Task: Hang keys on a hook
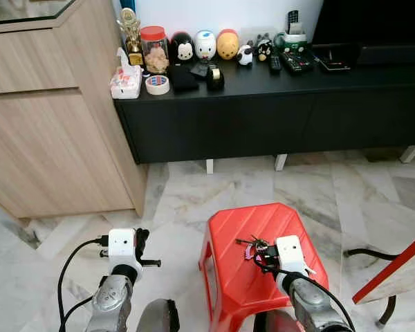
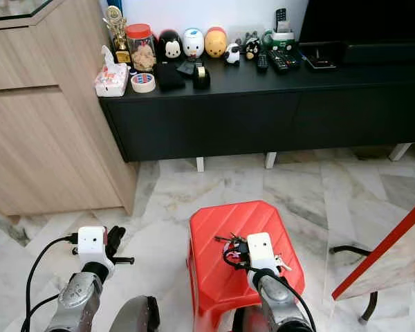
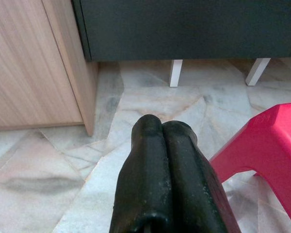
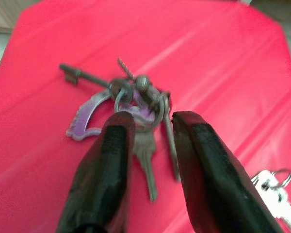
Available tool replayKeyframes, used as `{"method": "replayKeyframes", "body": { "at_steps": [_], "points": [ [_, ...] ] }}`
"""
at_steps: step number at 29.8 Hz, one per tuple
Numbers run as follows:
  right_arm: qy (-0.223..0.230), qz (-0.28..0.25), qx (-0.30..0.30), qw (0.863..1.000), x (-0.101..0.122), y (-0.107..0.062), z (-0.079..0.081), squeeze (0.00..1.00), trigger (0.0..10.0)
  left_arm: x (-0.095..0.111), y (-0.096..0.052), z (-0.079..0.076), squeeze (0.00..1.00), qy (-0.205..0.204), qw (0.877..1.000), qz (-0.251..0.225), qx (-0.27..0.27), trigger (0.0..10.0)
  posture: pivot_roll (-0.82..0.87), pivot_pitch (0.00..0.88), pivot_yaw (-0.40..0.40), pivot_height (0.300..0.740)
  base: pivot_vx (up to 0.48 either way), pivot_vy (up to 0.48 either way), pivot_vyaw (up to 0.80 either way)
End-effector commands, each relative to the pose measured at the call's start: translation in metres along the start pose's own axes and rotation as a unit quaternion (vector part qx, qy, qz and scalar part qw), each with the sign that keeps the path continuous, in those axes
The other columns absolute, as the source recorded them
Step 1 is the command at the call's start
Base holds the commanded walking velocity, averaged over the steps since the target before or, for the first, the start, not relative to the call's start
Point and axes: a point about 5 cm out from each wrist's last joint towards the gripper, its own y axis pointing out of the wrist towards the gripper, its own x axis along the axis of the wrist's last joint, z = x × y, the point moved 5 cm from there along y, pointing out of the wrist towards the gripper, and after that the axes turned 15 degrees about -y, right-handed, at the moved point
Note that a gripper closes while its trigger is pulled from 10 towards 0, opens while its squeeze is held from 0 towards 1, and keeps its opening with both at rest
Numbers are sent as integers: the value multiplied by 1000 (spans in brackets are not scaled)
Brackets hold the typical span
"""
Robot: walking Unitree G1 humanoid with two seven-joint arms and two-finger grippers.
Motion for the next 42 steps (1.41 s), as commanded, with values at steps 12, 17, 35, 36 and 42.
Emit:
{"method": "replayKeyframes", "body": {
  "at_steps": [12, 17, 35, 36, 42],
  "points": [
    [-3, -8, -8, 1000, 28, 11, -13, 0, 10000, 0, 0, -3, 0, 12, 1000, -2, -9, 10000, 24, 65, 0, 613, 0, 0, 0],
    [4, 8, -7, 1000, 31, 14, -15, 0, 10000, 2, 0, -4, 0, 13, 1000, -4, -11, 10000, 30, 72, -1, 613, 0, 0, 0],
    [50, 85, 13, 995, 3, 11, -8, 0, 10000, 0, -10, -1, 0, 19, 1000, -7, -13, 10000, 65, 121, 6, 613, 0, 0, 0],
    [50, 85, 13, 995, 3, 11, -8, 0, 10000, 0, -10, -1, 0, 19, 1000, -7, -13, 10000, 65, 121, 6, 613, 0, 0, 0],
    [55, 116, 11, 992, -15, 5, -5, 0, 10000, -1, -13, 0, 0, 20, 1000, -5, -13, 10000, 68, 126, 10, 613, 0, 0, 0]
  ]
}}
